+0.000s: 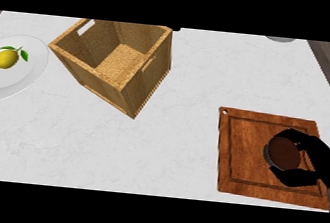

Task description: Pick the cupcake from the cutting board and place it in the basket

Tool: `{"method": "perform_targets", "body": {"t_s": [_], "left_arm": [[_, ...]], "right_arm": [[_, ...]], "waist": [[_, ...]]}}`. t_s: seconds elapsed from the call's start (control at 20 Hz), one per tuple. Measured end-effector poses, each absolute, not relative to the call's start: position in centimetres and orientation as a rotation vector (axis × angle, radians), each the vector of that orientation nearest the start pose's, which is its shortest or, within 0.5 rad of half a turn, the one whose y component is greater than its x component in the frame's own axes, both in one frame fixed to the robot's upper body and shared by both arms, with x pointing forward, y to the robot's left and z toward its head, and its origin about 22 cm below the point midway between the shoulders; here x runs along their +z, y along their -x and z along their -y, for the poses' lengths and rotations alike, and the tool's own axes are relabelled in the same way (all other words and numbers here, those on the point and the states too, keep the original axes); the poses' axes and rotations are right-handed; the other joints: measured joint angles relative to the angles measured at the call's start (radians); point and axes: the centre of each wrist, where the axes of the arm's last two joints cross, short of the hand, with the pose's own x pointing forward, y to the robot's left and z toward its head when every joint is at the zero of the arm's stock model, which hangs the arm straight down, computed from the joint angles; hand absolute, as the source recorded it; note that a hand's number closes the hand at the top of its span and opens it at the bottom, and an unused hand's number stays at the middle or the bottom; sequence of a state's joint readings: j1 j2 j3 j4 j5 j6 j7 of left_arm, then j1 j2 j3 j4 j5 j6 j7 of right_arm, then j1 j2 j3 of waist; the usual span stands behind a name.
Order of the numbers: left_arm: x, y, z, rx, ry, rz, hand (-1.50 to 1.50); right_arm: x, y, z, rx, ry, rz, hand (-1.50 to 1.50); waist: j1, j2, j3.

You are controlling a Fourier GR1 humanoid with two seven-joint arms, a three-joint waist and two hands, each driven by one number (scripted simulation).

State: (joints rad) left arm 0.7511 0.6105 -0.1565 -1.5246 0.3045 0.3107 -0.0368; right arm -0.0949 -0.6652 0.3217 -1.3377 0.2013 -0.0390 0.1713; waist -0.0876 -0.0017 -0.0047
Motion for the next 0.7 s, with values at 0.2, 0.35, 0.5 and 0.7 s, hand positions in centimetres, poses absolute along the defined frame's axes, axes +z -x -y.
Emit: {"method": "perform_targets", "body": {"t_s": [0.2,0.35,0.5,0.7], "left_arm": [[-5.0,-0.2,-37.7,0.002,-0.528,0.784,0.00],[-4.9,-1.1,-37.7,-0.017,-0.512,0.817,0.00],[-4.9,-2.1,-37.6,-0.052,-0.494,0.856,0.00],[-5.0,-3.1,-37.5,-0.089,-0.476,0.888,0.00]], "right_arm": [[0.0,-25.1,32.8,0.814,0.557,1.118,1.50],[-1.1,-25.2,28.0,0.853,0.471,1.166,1.50],[-1.8,-25.0,22.5,0.896,0.369,1.219,1.50],[-2.3,-24.3,15.4,0.917,0.257,1.264,1.50]], "waist": [[0.001,-0.002,-0.001],[0.031,-0.004,-0.007],[0.070,-0.006,-0.013],[0.103,-0.002,-0.014]]}}
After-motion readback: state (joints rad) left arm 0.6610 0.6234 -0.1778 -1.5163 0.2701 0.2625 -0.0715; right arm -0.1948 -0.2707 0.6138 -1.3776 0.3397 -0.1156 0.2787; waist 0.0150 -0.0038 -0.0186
